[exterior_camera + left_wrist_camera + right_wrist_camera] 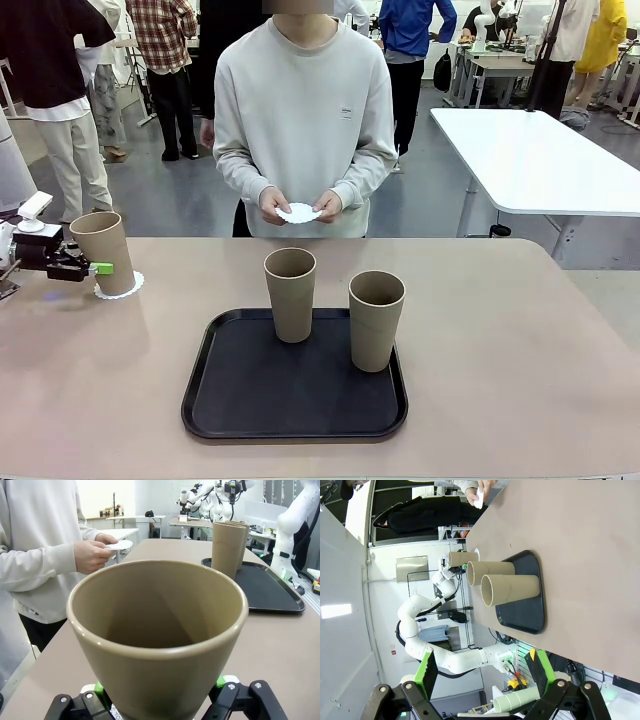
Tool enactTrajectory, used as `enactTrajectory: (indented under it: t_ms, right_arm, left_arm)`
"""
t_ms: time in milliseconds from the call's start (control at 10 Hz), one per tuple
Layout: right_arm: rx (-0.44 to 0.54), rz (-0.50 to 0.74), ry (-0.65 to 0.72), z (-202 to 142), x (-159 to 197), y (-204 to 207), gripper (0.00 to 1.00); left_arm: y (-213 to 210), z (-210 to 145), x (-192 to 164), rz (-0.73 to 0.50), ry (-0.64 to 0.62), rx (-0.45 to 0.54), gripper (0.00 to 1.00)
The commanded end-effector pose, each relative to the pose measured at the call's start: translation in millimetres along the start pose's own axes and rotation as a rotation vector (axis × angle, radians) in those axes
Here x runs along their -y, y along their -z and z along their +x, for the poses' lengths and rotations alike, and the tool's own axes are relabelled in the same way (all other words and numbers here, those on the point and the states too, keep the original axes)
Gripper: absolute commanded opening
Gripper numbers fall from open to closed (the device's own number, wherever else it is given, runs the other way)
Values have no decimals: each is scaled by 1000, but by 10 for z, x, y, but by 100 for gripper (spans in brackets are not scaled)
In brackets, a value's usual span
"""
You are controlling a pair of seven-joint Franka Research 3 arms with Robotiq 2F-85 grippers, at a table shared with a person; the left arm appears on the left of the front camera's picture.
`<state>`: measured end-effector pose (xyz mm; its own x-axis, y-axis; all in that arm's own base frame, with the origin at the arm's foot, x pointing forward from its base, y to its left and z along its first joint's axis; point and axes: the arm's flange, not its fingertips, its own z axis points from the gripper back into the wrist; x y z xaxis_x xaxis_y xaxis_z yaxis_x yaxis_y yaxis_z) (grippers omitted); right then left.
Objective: Place coasters on the table and set cups on them.
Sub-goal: Pick up one Reusable plastic cup and place it on a coaster set by the human.
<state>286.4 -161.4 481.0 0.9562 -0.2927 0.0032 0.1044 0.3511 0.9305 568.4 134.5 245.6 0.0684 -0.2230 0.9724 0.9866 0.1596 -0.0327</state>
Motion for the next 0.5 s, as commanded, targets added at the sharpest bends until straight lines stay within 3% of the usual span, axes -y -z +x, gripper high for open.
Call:
enactTrajectory:
  t_ms: [0, 400]
  right_arm:
    - [7, 29, -17, 22, -13, -1, 100]
    - [7, 29, -17, 22, -13, -1, 100]
  left_arm:
    - [-20, 10, -43, -20, -27, -7, 100]
    - [-41, -46, -104, -34, -33, -41, 100]
